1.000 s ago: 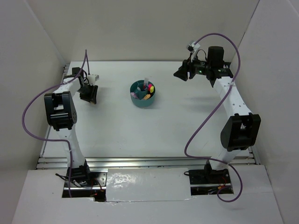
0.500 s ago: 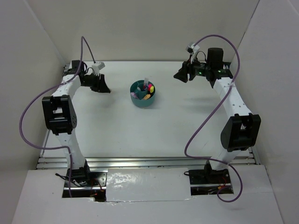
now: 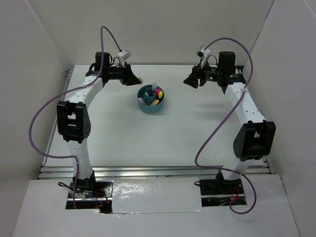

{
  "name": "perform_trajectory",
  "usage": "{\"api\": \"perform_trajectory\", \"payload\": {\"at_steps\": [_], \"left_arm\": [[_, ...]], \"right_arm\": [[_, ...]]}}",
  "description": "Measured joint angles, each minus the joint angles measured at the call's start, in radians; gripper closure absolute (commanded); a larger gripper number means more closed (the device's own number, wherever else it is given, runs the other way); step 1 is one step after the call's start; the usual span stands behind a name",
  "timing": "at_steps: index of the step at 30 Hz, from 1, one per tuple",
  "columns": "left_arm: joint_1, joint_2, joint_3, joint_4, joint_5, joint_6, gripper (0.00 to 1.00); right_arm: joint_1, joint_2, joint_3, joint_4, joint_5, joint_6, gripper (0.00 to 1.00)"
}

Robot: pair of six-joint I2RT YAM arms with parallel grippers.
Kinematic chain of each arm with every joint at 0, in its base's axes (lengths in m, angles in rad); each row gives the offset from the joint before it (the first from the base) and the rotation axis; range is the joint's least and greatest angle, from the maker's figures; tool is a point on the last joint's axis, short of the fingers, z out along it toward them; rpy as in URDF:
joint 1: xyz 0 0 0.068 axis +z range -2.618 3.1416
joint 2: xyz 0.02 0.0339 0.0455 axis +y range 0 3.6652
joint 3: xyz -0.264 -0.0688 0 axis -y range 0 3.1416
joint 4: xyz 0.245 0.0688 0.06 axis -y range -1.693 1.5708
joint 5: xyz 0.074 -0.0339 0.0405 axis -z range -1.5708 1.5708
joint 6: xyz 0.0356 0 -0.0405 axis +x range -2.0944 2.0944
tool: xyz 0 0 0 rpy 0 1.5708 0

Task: Sort the stationery into containers
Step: Place the stationery into the container

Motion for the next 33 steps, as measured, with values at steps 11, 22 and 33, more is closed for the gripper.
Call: {"api": "perform_trajectory", "payload": {"at_steps": [11,22,33], "left_arm": [[-0.014,0.100,0.085,-0.092,-0.033,0.062,0.58],[-0.037,0.101,0.085,-0.174,-0.071,0.141,0.54],[-0.038,0.103,0.083,-0.205,-0.093,0.148,0.49]], "right_arm": [[0.000,-0.005,-0.001,0.000,0.003,-0.007,0.41],[0.000,-0.005,-0.016,-0.006,0.003,-0.008,0.41],[0.000,-0.005,-0.016,-0.006,0.003,-0.008,0.41]]}}
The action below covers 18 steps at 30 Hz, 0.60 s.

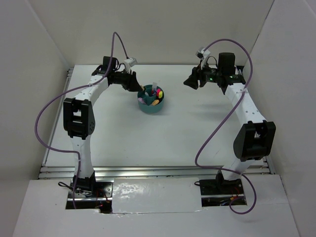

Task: Sort the stationery into containers
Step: Place the stationery into the container

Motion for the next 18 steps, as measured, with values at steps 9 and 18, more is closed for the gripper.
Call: {"api": "perform_trajectory", "payload": {"at_steps": [9,18], "left_arm": [[-0.002,0.008,0.000,-0.035,-0.015,0.030,0.31],[-0.004,0.009,0.000,-0.051,-0.023,0.039,0.01]], "right_arm": [[0.000,0.000,-0.011,-0.001,0.000,0.000,0.41],[0.000,0.000,-0.012,0.000,0.002,0.005,0.41]]}}
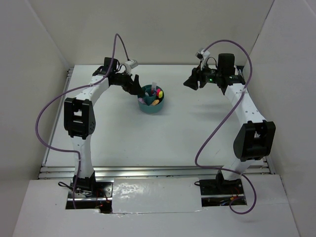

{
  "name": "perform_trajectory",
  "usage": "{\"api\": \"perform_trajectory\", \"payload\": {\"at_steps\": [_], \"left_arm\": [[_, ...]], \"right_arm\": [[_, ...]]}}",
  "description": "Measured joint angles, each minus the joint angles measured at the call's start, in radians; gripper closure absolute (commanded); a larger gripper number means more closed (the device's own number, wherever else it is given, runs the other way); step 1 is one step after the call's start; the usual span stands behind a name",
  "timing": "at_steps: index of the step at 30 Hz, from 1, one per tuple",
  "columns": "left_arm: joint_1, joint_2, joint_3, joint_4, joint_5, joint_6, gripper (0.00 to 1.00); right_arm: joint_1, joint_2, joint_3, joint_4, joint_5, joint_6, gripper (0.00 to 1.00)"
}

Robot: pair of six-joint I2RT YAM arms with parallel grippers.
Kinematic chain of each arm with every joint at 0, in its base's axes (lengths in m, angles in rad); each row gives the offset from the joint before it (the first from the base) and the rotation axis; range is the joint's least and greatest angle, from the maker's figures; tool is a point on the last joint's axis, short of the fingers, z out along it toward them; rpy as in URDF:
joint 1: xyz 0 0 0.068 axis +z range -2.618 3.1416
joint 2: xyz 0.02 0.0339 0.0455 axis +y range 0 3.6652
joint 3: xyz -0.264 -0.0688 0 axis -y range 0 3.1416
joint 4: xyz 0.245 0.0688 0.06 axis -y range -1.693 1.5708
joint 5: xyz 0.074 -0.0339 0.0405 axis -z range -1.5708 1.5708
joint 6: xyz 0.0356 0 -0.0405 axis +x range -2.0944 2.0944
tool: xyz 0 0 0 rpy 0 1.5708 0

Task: Sort the stationery into containers
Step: Place the stationery into the container

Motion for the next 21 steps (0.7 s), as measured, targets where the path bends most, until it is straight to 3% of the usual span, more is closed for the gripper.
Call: {"api": "perform_trajectory", "payload": {"at_steps": [3,5,6,7,14,21], "left_arm": [[0.005,-0.033,-0.018,0.037,-0.018,-0.058,0.01],[0.012,-0.070,-0.017,0.057,-0.040,-0.114,0.01],[0.021,-0.090,-0.010,0.058,-0.058,-0.140,0.01],[0.033,-0.105,0.008,0.052,-0.073,-0.161,0.01],[0.224,-0.196,0.022,0.010,-0.337,-0.206,0.01],[0.393,-0.267,-0.325,0.011,-0.615,-0.177,0.01]], "right_arm": [[-0.002,0.000,0.000,0.007,0.011,0.024,0.38],[-0.006,0.000,0.000,0.018,0.024,0.056,0.27],[-0.010,0.000,0.000,0.028,0.037,0.077,0.18],[-0.013,0.000,0.000,0.039,0.053,0.101,0.00],[-0.077,0.000,0.000,0.080,0.227,0.229,0.00],[-0.212,0.003,-0.070,0.104,0.422,0.251,0.00]]}}
